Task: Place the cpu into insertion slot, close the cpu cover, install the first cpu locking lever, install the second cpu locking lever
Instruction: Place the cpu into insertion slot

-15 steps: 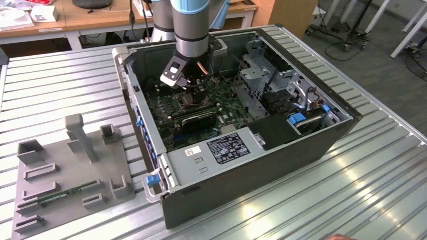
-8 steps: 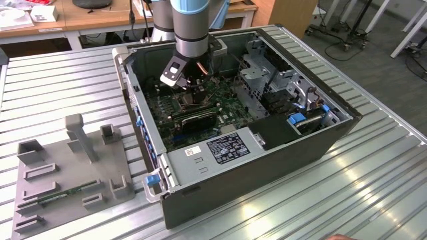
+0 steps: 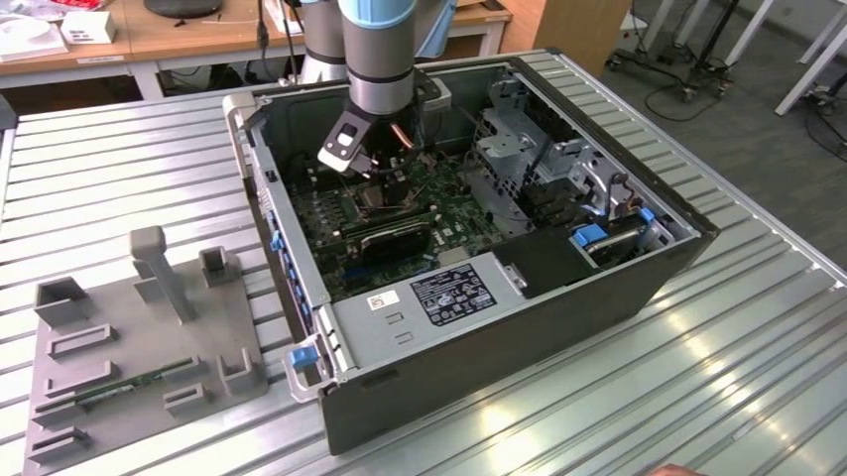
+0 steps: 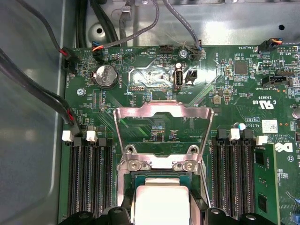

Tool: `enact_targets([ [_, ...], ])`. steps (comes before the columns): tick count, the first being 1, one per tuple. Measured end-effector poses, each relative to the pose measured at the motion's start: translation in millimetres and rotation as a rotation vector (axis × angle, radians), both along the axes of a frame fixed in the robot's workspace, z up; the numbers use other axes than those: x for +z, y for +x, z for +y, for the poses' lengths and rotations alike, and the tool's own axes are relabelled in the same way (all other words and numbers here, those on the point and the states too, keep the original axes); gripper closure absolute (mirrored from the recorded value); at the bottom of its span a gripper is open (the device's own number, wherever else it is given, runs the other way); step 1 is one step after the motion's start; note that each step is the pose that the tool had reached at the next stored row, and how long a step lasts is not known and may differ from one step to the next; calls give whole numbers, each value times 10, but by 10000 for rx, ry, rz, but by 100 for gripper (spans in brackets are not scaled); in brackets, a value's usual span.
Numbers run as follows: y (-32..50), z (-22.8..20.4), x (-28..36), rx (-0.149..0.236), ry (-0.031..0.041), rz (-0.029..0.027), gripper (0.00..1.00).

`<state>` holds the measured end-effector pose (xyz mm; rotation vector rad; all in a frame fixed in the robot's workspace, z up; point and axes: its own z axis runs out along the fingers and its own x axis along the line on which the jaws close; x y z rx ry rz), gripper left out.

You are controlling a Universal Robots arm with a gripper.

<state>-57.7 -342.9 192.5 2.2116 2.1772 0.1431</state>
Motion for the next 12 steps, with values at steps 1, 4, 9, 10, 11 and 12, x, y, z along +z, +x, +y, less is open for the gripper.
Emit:
enact_targets([
  [1,0,0,4,0,1,-1,46],
  [4,-1,-1,10,0,-3,3,46],
  [9,-1,0,11,0,-6,5,46],
  [10,-1,1,11,0,-5,4,46],
  [11,-1,2,10,0,-5,4,46],
  [12,-1,2,10,0,-4,4,46],
])
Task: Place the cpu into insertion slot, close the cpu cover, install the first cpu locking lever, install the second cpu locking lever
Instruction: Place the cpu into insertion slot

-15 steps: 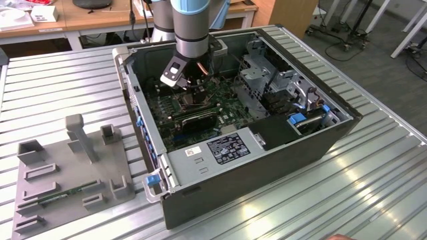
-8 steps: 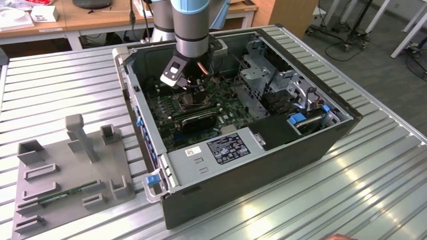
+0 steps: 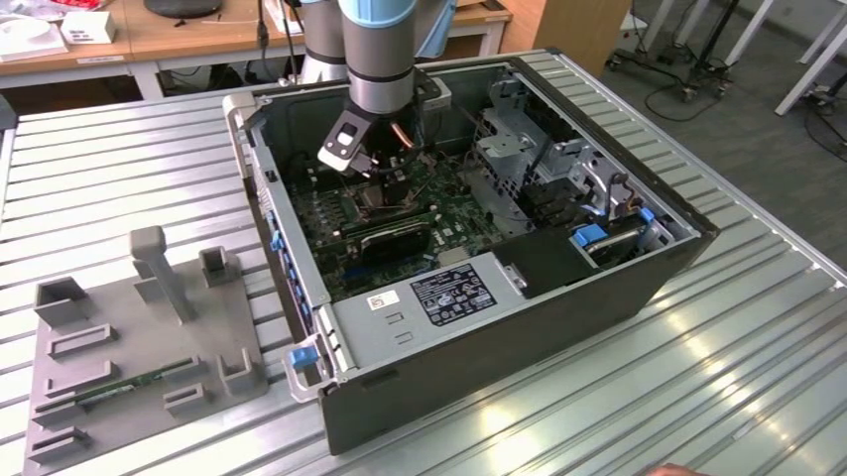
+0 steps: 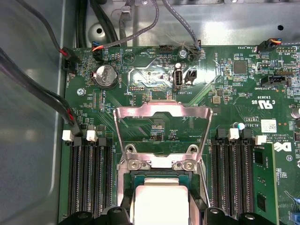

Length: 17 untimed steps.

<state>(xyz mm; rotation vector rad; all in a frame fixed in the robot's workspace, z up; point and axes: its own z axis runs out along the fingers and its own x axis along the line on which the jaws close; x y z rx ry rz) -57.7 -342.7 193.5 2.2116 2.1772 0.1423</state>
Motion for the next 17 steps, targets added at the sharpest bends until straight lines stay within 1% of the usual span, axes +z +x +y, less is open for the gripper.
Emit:
enact_targets([
  [12,-11,0,-32,0,-1,1,46],
  [17,-11,1,-33,0,-2,1,46],
])
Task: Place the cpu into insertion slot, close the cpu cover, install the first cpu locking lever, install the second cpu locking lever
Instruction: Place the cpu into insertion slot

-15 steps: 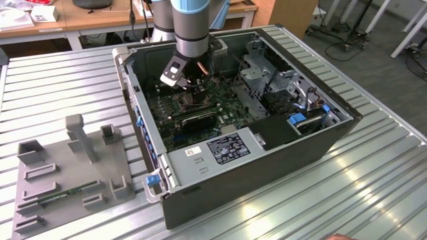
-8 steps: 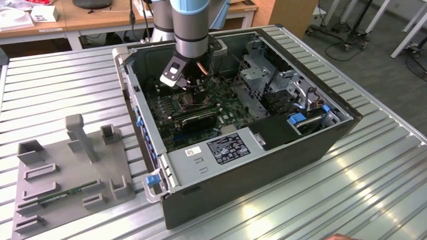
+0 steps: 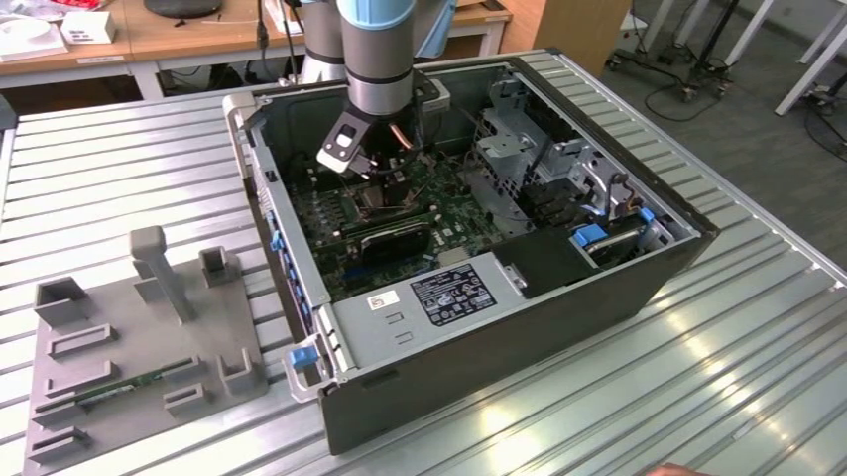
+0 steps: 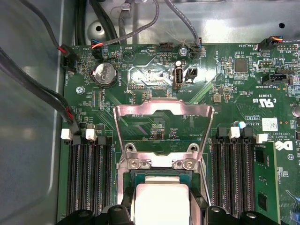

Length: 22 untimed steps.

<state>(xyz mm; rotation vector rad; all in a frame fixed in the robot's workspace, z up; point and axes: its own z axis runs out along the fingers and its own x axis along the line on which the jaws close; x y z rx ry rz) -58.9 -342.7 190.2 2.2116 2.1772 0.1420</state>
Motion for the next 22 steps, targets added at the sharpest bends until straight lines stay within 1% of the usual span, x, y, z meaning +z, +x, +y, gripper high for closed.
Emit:
enact_targets([
  [22,0,0,-10,0,0,0,46],
])
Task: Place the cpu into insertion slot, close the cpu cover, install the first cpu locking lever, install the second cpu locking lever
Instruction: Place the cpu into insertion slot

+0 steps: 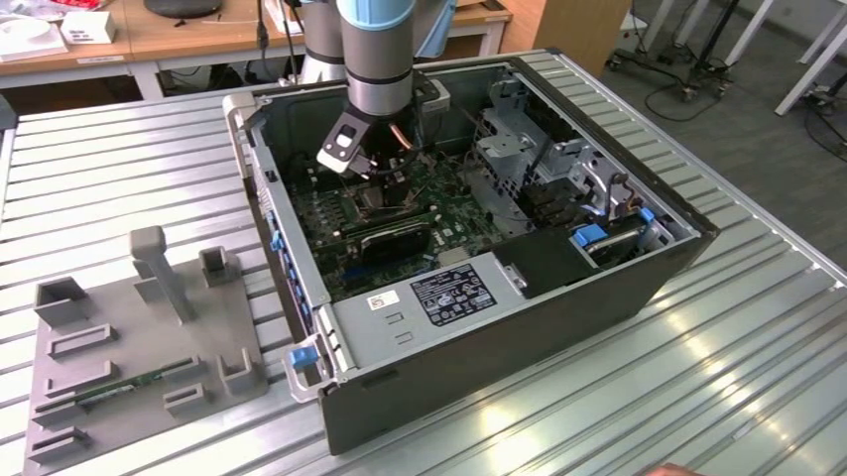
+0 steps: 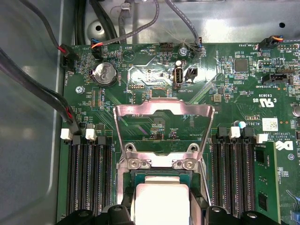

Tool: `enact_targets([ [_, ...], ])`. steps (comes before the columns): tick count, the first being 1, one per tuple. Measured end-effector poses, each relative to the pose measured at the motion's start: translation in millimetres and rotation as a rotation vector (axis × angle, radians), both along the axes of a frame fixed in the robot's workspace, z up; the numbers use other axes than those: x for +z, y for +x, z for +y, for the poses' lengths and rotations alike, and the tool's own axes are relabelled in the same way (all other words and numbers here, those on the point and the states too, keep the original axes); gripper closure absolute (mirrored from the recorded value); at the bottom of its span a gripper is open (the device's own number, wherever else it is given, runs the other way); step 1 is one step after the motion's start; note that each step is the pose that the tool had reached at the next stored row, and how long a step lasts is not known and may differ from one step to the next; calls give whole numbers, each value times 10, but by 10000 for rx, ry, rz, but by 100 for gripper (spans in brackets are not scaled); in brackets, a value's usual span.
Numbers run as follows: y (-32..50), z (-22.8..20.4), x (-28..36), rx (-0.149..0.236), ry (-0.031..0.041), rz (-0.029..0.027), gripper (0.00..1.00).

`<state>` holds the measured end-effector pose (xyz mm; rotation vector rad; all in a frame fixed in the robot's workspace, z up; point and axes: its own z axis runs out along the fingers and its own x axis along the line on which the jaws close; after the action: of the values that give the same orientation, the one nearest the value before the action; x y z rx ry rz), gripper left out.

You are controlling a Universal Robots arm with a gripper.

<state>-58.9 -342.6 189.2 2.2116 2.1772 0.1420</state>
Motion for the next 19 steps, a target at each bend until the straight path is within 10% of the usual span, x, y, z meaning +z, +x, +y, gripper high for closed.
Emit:
enact_targets([
  [19,0,0,35,3,1,-1,46],
])
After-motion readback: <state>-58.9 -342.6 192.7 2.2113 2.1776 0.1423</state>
